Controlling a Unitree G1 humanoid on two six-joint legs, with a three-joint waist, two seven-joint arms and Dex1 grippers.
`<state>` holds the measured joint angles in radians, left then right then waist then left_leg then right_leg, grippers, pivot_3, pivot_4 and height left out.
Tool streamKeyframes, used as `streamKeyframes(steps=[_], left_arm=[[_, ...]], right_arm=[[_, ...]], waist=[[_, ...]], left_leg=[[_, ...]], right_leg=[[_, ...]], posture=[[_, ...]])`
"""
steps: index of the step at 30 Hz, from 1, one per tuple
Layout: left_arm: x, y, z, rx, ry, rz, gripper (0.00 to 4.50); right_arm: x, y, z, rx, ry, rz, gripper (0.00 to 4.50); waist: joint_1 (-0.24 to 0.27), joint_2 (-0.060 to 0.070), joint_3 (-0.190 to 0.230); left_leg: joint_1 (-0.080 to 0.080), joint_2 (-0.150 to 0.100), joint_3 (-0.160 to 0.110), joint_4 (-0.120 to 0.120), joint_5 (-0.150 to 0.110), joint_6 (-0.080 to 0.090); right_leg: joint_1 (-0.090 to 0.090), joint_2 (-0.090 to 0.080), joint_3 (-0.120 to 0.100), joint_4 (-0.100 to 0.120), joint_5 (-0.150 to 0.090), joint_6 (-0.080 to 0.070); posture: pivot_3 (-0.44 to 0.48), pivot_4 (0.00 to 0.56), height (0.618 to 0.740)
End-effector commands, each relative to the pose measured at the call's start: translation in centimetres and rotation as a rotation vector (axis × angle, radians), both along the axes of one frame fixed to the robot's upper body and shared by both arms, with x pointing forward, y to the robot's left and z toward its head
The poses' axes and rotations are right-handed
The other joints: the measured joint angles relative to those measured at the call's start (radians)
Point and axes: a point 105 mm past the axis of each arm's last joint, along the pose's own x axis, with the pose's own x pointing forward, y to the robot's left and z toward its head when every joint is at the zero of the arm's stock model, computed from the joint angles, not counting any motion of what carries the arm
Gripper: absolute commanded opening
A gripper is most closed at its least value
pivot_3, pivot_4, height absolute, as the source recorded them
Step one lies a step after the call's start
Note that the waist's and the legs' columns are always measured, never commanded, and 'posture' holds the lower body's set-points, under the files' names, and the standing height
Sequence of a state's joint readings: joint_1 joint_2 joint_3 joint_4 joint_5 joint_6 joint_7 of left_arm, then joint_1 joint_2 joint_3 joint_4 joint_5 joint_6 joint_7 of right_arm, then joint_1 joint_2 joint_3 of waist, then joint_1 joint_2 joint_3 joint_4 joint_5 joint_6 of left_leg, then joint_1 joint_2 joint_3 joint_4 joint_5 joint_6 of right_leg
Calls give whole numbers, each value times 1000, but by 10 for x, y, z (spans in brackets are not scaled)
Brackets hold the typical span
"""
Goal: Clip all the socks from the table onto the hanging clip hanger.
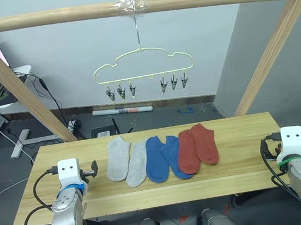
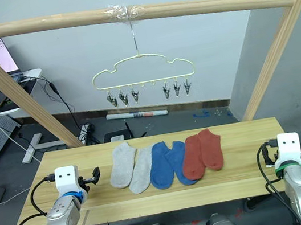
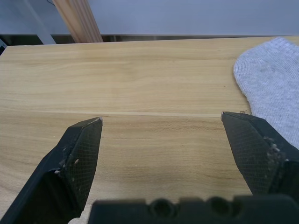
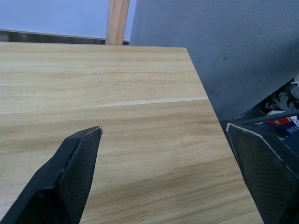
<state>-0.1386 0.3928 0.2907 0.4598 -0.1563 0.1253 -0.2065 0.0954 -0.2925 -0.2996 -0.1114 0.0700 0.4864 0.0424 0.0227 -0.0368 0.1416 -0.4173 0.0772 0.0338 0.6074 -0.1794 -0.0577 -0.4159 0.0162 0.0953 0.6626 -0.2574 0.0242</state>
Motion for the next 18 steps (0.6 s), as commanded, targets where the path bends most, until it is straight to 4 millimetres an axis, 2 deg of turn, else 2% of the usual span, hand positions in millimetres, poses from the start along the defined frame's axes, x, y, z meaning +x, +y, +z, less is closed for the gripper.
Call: streamKeyframes(steps=[1, 6, 18], left_arm=[[1, 7, 14, 39, -33, 5, 4483], [0, 17, 14, 72, -32, 64, 4483], [-1, 13, 23, 22, -69, 40, 4483]], right_arm=[[6, -3, 12, -5, -47, 9, 4500], [14, -4, 14, -16, -56, 15, 4500], [13, 1, 15, -6, -62, 20, 4500]], waist=[[0, 0, 0], [0, 0, 0], [0, -1, 1]], left_leg=[[0, 0, 0, 0, 0, 0], [0, 0, 0, 0, 0, 0], [-1, 0, 0, 0, -1, 0]], right_leg=[[0, 0, 0, 0, 0, 0], [0, 0, 0, 0, 0, 0], [-2, 0, 0, 0, 0, 0]], posture=[[143, 143, 740], [143, 132, 740], [158, 160, 740]])
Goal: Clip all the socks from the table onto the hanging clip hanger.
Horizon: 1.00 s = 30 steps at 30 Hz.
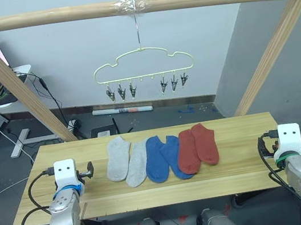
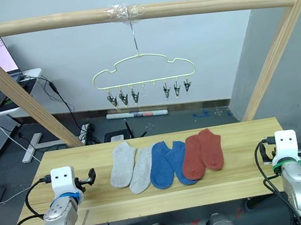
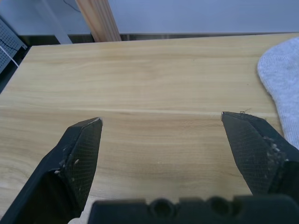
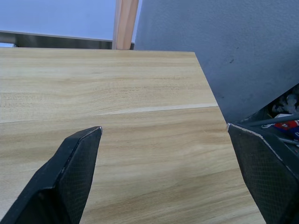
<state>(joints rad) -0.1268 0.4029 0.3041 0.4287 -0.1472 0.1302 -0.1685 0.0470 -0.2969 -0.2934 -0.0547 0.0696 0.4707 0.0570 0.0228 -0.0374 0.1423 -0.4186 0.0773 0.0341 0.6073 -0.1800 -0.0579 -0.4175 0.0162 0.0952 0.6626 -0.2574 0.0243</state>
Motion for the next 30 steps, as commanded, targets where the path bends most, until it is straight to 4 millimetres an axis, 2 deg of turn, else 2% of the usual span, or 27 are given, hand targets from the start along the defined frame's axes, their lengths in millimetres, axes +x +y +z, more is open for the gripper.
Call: streamKeyframes(steps=[1, 7, 8, 10, 13, 14, 17, 22, 26, 30], left_arm=[[0, 4, 16, -26, -55, -4, 4483], [-5, 3, 33, -90, -99, -35, 4483], [-6, 1, 40, -93, -112, -57, 4483], [-6, -13, 70, -78, -204, -152, 4483], [-6, -42, 120, -101, -330, -297, 4483], [-7, -52, 133, -103, -354, -341, 4303], [-5, -80, 163, -109, -415, -430, 3636], [7, -114, 195, -124, -483, -517, 2072], [18, -125, 208, -128, -525, -522, 2072], [28, -127, 217, -130, -564, -513, 2072]], right_arm=[[2, 0, 16, -19, -55, 1, 4500], [-3, 2, 20, -16, -53, 12, 4500], [-3, 4, 23, -20, -59, 26, 4500], [4, 14, 37, -3, -104, 89, 4500], [18, 40, 67, 3, -186, 273, 4500], [22, 50, 74, 5, -199, 347, 4500], [30, 77, 92, 32, -217, 554, 4500], [32, 125, 128, 129, -293, 868, 4500], [20, 168, 159, 218, -363, 1116, 4500], [12, 197, 186, 268, -426, 1267, 4500]], waist=[[0, 0, 2], [1, 0, 24], [1, 0, 32], [0, 1, 51], [1, 1, 84], [1, 2, 95], [2, 4, 112], [4, 4, 129], [5, 2, 142], [3, 1, 147]], left_leg=[[0, 0, 0, 0, 0, 0], [-1, 1, 0, 0, 0, 0], [-1, 1, 0, 0, 0, 0], [-3, 1, 0, 0, 0, 0], [-5, 2, -1, 0, 0, 0], [-6, 2, -1, 1, 0, 0], [-8, 1, -1, 1, 0, 0], [-12, 0, -6, 0, -2, -1], [-15, -1, -8, 1, -2, -3], [-15, -1, -8, 1, -3, -4]], right_leg=[[0, 0, 0, 0, 0, 0], [-2, 0, 0, 0, 0, 0], [-2, 0, 0, 0, 0, 0], [-3, 0, 1, 0, 0, 0], [-4, -1, 1, 0, 0, 0], [-4, -1, 1, 0, 0, 0], [-5, 0, 1, 0, 0, 0], [-6, 1, -4, 0, -2, 12], [-7, 1, -5, -1, -3, 14], [-7, 1, -6, -1, -3, 14]], posture=[[159, 162, 740], [164, 218, 740], [162, 237, 740], [160, 255, 740], [171, 286, 740], [174, 290, 740], [185, 303, 740], [195, 314, 740], [189, 318, 740], [182, 321, 740]])
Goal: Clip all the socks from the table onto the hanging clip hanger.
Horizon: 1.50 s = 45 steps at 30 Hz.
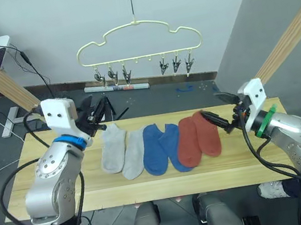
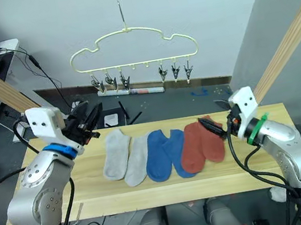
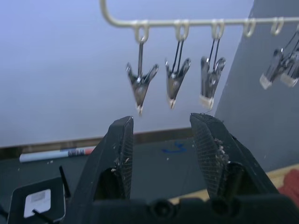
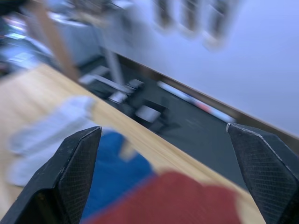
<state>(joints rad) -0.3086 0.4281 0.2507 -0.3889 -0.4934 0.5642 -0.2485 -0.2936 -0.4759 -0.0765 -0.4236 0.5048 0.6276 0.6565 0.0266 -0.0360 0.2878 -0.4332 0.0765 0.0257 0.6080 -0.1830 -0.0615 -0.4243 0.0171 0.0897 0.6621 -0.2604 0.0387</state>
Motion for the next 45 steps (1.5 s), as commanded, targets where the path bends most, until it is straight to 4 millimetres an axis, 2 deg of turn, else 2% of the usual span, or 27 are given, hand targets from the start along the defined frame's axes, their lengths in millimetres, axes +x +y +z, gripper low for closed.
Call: streamKeyframes(steps=[1, 8, 15, 30, 45], left_arm=[[5, 1, 12, -7, -52, 15, 2072], [18, 2, 18, -30, -84, 14, 2072], [30, -3, 18, -28, -105, -14, 2072], [54, -12, 28, 20, -176, -49, 2072], [59, -11, 35, 47, -209, -26, 2072]], right_arm=[[-13, 25, 30, 47, -77, 138, 4500], [-15, 50, 51, 81, -121, 229, 4500], [-16, 59, 60, 104, -133, 261, 4500], [-17, 62, 76, 173, -115, 276, 4500], [-17, 59, 79, 190, -106, 267, 4500]], waist=[[0, 0, 4], [1, -3, 18], [1, -3, 20], [-1, -3, 20], [-1, -3, 21]], left_leg=[[0, 0, 0, 0, 0, 0], [0, 0, -1, 1, 0, 0], [-1, 0, -2, 0, 0, 0], [-2, 0, -2, 0, 0, 0], [-2, 0, -2, 0, 0, 0]], right_leg=[[0, 0, 0, 0, 0, 0], [0, 0, -2, 1, 0, 0], [0, -1, -3, 0, 0, 0], [-1, -1, -3, 1, 0, 0], [-1, -1, -3, 0, 0, 0]], posture=[[179, 322, 740], [171, 331, 740], [167, 336, 740], [142, 329, 740], [138, 324, 740]])
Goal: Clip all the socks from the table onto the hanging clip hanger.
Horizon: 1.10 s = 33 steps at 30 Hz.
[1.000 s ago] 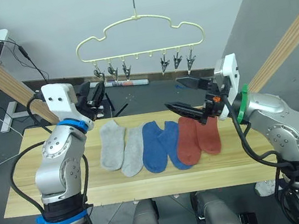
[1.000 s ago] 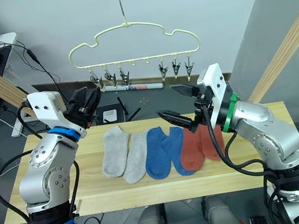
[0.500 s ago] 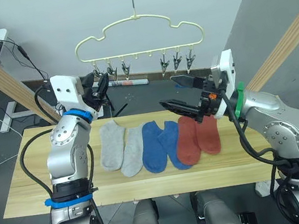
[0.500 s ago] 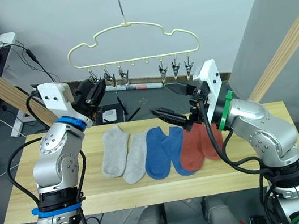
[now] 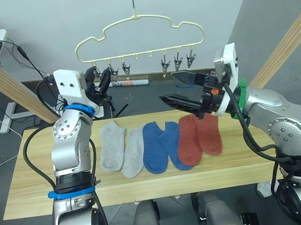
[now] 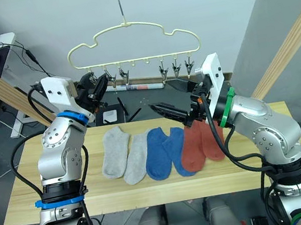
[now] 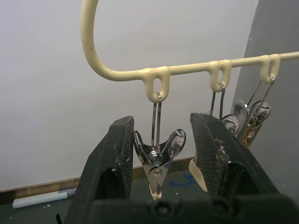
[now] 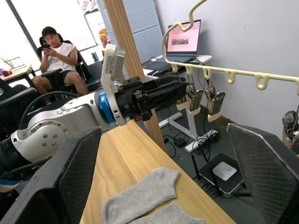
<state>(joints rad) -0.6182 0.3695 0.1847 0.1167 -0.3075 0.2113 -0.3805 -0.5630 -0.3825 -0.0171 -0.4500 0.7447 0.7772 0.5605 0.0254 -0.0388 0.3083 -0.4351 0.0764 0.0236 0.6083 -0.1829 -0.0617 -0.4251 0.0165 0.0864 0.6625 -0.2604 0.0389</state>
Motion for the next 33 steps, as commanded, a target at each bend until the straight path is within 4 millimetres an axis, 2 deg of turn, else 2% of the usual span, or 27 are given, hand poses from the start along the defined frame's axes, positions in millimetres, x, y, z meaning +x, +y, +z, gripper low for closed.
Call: streamKeyframes(steps=[1, 4, 7, 10, 13, 15, 17, 19, 20, 22, 24, 25, 28, 33], left_arm=[[-4, -1, 15, 15, -60, 2, 2072], [-4, -1, 15, 13, -61, -2, 2072], [-4, -1, 18, -5, -67, -6, 1522], [-4, -2, 20, -10, -70, -7, 741], [-3, -1, 21, -13, -72, -7, 221], [-3, 0, 22, -14, -70, -5, 38], [-3, 2, 21, -12, -67, -2, 38], [-3, 2, 20, -9, -61, -4, 38], [-4, 3, 20, -2, -54, -2, 38], [-5, 3, 18, -1, -40, -10, 38], [-6, 3, 16, -2, -36, -12, 38], [-6, 3, 15, -2, -33, -12, 38], [-6, 2, 12, -7, -24, -14, 38], [-7, 0, 11, -7, -16, -23, 38]], right_arm=[[-7, -2, 15, 34, -53, 7, 4500], [-7, -3, 15, 40, -47, 4, 4500], [-6, -4, 17, 52, -39, -1, 4500], [-4, -6, 18, 70, -25, -10, 4500], [-3, -8, 16, 80, -11, -22, 4500], [-1, -12, 11, 72, 1, -48, 4500], [5, -18, 1, 61, 17, -102, 4500], [13, -30, -20, 9, 46, -202, 4500], [21, -39, -38, -53, 66, -290, 4500], [39, -71, -92, -243, 160, -530, 4500], [47, -93, -126, -330, 244, -662, 4500], [49, -96, -138, -348, 275, -674, 4500], [59, -101, -164, -375, 347, -713, 4500], [81, -110, -182, -329, 427, -784, 4500]], waist=[[0, 0, 0], [0, 0, 0], [0, 0, 0], [0, 0, 0], [0, 0, 0], [0, 0, 0], [1, 0, 0], [1, 0, 0], [2, 0, 0], [2, 0, 0], [1, 0, 0], [0, 0, 0], [-11, 0, 0], [-16, 0, 1]], left_leg=[[0, 0, 0, 0, 0, 0], [0, 0, 0, 0, 0, 0], [0, 0, 0, 0, 0, 0], [0, 0, 0, 0, 0, 0], [0, 0, 0, 0, 0, 0], [0, 0, 0, 0, 0, 0], [0, 0, 0, 0, 0, 0], [-1, 0, 0, 0, 0, 0], [-1, 0, 0, 0, 0, 0], [-1, -1, 0, 0, 0, 0], [-1, -1, 0, 0, 0, 0], [-1, -1, 1, 0, 0, 0], [0, -1, 2, 0, 0, 0], [0, 0, 2, 0, 0, 0]], right_leg=[[0, 0, 0, 0, 0, 0], [0, 0, 0, 0, 0, 0], [0, 0, 0, 0, 0, 0], [0, 0, 0, 0, 0, 0], [0, 0, 0, 0, 0, 0], [0, 0, 0, 0, 0, 0], [0, 0, 0, 0, 0, 0], [0, 0, 0, 0, 0, 1], [0, 0, 0, 0, 0, 1], [0, -1, 0, -1, -1, 2], [0, -1, 0, -1, -1, 2], [-1, -1, 0, 0, -1, 2], [-2, -1, 3, 1, -1, 2], [-2, 1, 2, 2, -1, 2]], posture=[[139, 324, 740], [139, 324, 740], [139, 324, 740], [137, 326, 740], [137, 326, 740], [139, 327, 740], [139, 327, 740], [141, 328, 740], [141, 328, 740], [141, 330, 740], [141, 330, 740], [136, 326, 740], [132, 325, 740], [134, 323, 740]])
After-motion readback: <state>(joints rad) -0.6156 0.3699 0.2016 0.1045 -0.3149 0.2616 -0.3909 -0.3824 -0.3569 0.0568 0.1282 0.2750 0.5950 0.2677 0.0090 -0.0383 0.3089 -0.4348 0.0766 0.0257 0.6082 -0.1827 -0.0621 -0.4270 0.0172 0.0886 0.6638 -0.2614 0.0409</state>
